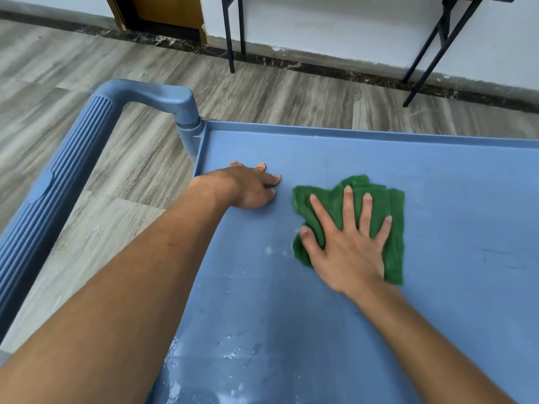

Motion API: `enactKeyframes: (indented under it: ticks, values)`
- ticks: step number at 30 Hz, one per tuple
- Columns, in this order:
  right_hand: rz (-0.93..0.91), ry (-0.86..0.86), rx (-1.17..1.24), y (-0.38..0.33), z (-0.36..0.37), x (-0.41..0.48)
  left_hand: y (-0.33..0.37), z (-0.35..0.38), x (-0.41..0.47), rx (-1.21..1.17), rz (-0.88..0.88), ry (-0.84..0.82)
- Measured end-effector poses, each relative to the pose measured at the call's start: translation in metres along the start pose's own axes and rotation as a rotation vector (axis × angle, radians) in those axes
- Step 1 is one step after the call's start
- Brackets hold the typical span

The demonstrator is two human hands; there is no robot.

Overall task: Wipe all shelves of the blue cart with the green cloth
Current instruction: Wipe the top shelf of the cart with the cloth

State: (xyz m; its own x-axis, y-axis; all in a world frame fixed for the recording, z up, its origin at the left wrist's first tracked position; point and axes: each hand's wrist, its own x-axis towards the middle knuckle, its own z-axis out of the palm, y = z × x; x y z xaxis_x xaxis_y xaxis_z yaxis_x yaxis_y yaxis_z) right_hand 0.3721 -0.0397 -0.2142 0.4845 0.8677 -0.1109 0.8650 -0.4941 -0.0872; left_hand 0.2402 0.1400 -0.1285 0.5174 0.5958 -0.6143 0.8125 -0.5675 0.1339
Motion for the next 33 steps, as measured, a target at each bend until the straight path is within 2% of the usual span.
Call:
enactKeyframes:
  ticks: [11, 21, 26, 33]
  values:
    - [0.031, -0.009, 0.044, -0.026, -0.012, 0.127, -0.006, 0.003, -0.004, -0.019, 0.041, 0.006]
    - [0.032, -0.038, 0.036, -0.027, -0.017, 0.131, -0.018, 0.027, -0.031, 0.042, 0.027, 0.053]
    - [-0.003, -0.066, 0.035, -0.02, -0.015, 0.1, -0.019, 0.027, -0.033, 0.005, 0.005, 0.023]
    - [-0.08, 0.005, 0.001, -0.011, 0.007, -0.044, -0.024, 0.029, -0.031, -0.023, 0.016, 0.034]
